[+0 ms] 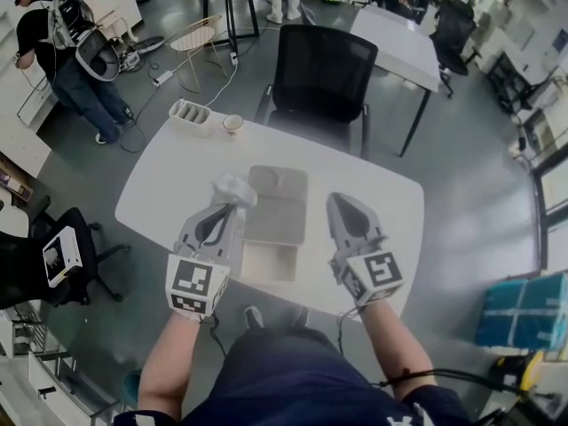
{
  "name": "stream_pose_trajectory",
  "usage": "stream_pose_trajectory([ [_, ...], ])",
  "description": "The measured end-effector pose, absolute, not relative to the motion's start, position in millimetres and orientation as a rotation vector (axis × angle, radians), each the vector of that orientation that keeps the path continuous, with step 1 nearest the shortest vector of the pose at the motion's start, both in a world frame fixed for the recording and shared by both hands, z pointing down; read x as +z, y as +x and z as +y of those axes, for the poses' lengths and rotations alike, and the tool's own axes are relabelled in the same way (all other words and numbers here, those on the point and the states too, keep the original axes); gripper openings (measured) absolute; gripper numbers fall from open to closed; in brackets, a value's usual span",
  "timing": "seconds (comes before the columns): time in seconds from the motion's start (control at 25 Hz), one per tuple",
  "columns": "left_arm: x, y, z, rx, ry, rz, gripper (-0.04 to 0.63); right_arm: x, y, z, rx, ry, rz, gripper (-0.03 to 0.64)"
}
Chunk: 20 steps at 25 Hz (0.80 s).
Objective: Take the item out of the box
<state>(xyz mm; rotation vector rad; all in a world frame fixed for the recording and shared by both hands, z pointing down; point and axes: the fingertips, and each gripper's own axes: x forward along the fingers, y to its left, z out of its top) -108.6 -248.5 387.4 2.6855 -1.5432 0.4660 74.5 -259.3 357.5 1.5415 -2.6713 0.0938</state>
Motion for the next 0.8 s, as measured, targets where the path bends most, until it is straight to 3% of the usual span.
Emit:
stream_pose_trajectory([
  [0.4, 332.3, -144.8, -251.1, 0.149, 2.619, -1.789, 0.031, 329.5, 66.2, -260.8, 0.052, 1.554, -2.710, 0.008],
  [0.8, 317.8, -152.1, -258.2, 0.094, 2.618, -1.837, 0.031, 323.6, 75.7, -267.8, 0.002, 1.599, -2.719, 0.008],
])
